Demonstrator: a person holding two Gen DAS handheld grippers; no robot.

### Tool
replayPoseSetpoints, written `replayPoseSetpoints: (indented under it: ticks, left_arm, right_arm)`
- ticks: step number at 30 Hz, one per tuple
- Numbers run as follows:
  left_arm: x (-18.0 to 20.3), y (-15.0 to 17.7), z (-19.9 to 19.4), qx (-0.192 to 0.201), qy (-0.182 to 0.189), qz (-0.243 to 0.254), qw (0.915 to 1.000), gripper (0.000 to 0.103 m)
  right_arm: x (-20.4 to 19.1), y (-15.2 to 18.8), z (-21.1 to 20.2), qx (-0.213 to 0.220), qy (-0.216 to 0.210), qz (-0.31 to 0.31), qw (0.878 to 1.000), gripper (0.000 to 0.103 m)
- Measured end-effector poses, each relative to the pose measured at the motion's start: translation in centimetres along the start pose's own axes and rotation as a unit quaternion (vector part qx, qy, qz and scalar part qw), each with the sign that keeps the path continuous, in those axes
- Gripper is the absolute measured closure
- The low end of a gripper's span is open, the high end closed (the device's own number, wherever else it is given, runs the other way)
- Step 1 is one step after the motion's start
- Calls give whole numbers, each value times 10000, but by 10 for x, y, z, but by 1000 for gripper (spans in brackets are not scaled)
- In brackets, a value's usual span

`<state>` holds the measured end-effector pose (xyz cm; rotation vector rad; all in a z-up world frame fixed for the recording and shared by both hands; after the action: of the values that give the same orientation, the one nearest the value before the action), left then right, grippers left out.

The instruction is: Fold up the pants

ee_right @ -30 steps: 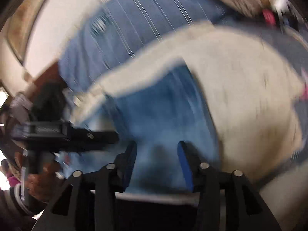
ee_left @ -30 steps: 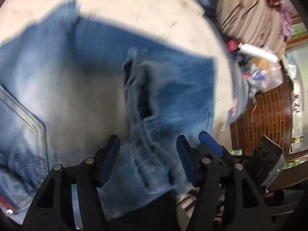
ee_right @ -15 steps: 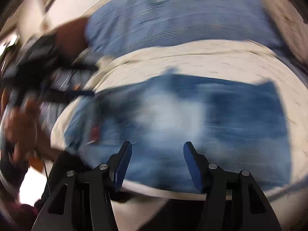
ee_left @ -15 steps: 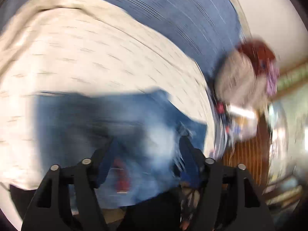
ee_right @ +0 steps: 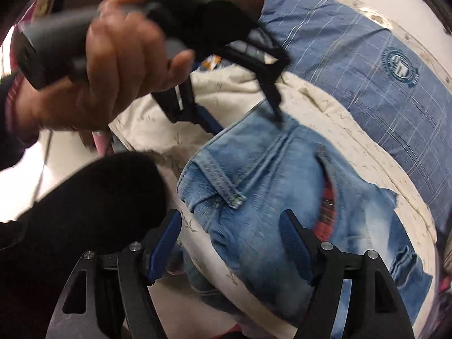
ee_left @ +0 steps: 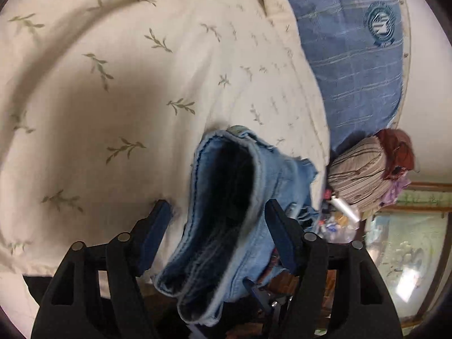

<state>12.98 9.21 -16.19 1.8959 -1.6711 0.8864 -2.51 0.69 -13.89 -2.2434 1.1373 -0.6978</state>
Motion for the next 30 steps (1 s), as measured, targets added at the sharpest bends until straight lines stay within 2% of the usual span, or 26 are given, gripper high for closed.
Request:
replayPoseSetpoints:
  ticks: [1,2,5,6,8,9,10,11,13,17,19,22,24,26,28,30]
  left_arm:
    - [2,-1,-2,-33,12,71,10000,22]
    - [6,-2,0,-79,43,156,9998,20]
    - [10,-6,2,-130,-39,248,9996,19]
    - [10,-7,2,-171,-50,265,9995,19]
    - [11,-9,2,-230,2,247,9994,19]
    - [13,-9,1,-253,49,317,9992,19]
    - [15,-8,-1,-262,40,429,9987,23]
    - [15,-7,-1,-265,3,505,9984,26]
    - [17,-3,-4,-284,38,601,9978,41]
    - [13,-5,-6,-342,372,241,9984,43]
    - [13,-4,-8,-323,389,187,9985,43]
    - [20,2,-19,-178,408,423,9981,42]
    - [30,9,-30,-50,501,707,9962,37]
    - [38,11,-39,142,257,1048,9941,29]
    - [36,6,-40,288,-267,1302,9907,27]
    - [35,5,-29,104,-305,1350,9903,27]
  right_arm:
    - [-2,-4,6,-7,118,-74,9999,29]
    - [-3,-4,12,-27,243,-168,9996,29]
    - [-6,-6,25,-1,528,-386,9979,28]
    - [-8,-7,28,39,558,-438,9975,24]
    - [-11,-9,31,119,638,-583,9962,25]
    - [-11,-10,30,123,579,-562,9967,29]
    - [-12,-11,28,105,434,-448,9980,42]
    - [-9,-12,25,56,249,-262,9993,48]
    - [-1,-16,17,27,-75,165,9998,62]
    - [6,-18,6,46,-222,429,9988,67]
    - [6,-17,5,37,-227,436,9988,67]
    - [5,-17,5,35,-239,417,9988,67]
    - [7,-18,3,79,-264,471,9985,67]
    - [17,-22,0,140,-306,607,9976,68]
    - [23,-23,-6,209,-318,741,9965,70]
    - [27,-23,-11,225,-327,812,9959,70]
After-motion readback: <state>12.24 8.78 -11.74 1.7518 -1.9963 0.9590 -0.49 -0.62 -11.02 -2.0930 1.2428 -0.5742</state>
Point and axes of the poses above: each gripper's, at about its wrist camera, not at the fingertips, and z roughly the way its jaws point, x to its right, y to its underside, the point moved 9 cm from there along z, roughly the way its jaws point, and after that the axes turned 10 degrees about z, right-handed, at the moved point
